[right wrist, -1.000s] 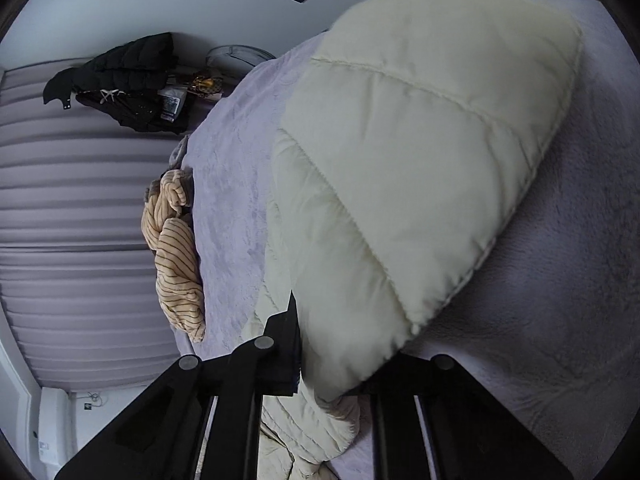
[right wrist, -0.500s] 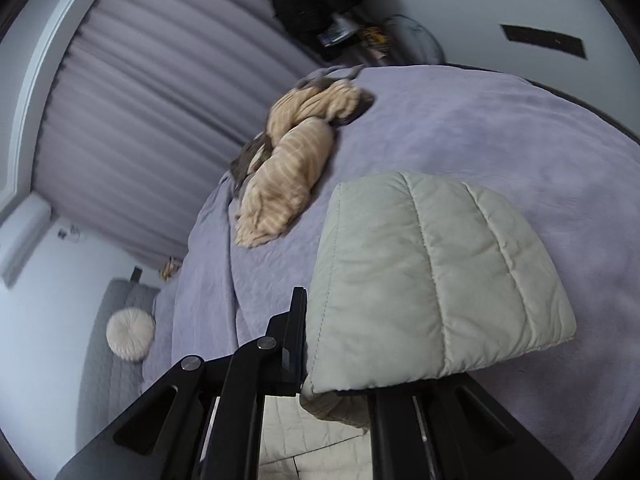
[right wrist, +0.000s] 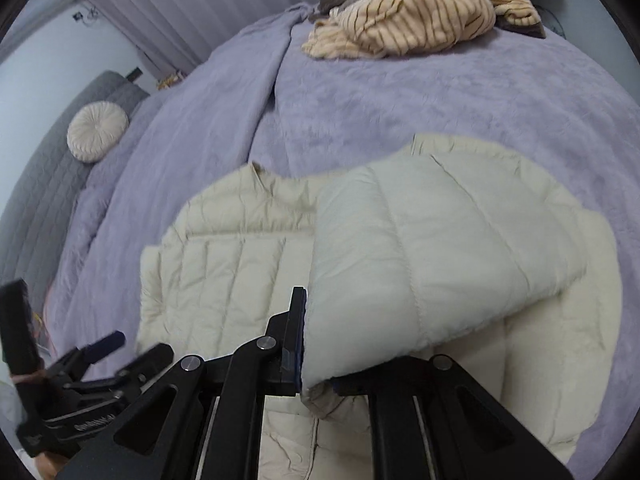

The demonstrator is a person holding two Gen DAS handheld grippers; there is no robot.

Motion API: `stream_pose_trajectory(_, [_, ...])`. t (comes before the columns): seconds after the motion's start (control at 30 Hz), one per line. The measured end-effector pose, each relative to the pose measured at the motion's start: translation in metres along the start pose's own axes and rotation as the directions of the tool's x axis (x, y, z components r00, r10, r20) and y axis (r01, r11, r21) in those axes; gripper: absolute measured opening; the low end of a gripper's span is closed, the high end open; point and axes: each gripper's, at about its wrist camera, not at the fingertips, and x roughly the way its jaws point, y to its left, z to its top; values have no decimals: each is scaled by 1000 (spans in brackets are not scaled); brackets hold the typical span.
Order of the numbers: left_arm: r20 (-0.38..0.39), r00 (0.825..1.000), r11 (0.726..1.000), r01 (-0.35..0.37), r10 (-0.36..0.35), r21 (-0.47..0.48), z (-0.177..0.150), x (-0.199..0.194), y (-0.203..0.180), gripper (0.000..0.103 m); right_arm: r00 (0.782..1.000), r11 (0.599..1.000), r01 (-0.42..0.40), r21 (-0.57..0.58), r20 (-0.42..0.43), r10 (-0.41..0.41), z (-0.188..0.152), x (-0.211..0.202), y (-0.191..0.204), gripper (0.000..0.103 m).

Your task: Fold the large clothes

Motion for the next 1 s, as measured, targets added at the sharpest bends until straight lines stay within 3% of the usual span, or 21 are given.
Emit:
stream_pose_trajectory(0.03, [-7,1000,1000,13,-13,-9,0,3,0,103,999,1000,15,5,-30,-15,-5,10,0,14])
stream_pose_trajectory(0.07, [-11,1000,999,29,-29,-16,-2,5,0,103,999,1000,20,17,-47,-19,-12,15,-3,29])
stream_pose_trajectory(0.1, [-14,999,999,42,-42,-19,-2,7,0,103,999,999,6,38,-51,-4,-15,18,-6,59])
stream_pose_trajectory(0.17, [-14,998,998,56,-56,-21,-3,8,-1,103,999,996,-33,83,-41,36,-16,14,-13,86])
stream_pose_trajectory(0.27, [-8,997,997,75,-76,-22,-2,6,1,103,998,987,-57,148,-26,61,-19,-6,-18,86])
stream_pose_trajectory(0.43, [3,988,988,153,-153,-35,5,3,14,103,996,948,-65,312,84,41,-25,-47,-53,85])
stream_pose_trajectory(0.47, [4,985,985,170,-170,-41,7,3,14,103,994,939,-70,338,98,38,-23,-48,-59,80])
stream_pose_trajectory(0.53, [8,974,972,228,-228,-56,9,2,18,103,995,918,-73,389,97,38,-18,-42,-70,46])
stream_pose_trajectory(0.57, [4,964,961,266,-267,-71,10,2,21,103,995,913,-74,401,94,40,-14,-38,-74,15])
stream_pose_trajectory(0.6, [-2,951,947,309,-310,-92,11,3,25,103,995,917,-67,394,97,31,-11,-35,-73,9])
stream_pose_trajectory(0.7, [3,898,885,434,-440,-170,14,5,42,103,991,967,-40,252,130,7,-1,-34,-46,9])
stream_pose_trajectory(0.8, [12,853,830,511,-522,-221,17,9,54,103,993,998,-25,54,117,19,2,-33,-3,9])
stream_pose_trajectory(0.97, [13,784,754,601,-621,-266,18,15,58,103,1000,978,-12,-210,-4,12,-14,-7,57,12])
stream_pose_trajectory(1.0, [15,768,736,619,-640,-273,18,16,58,103,999,972,-17,-235,-30,10,-19,-1,63,26])
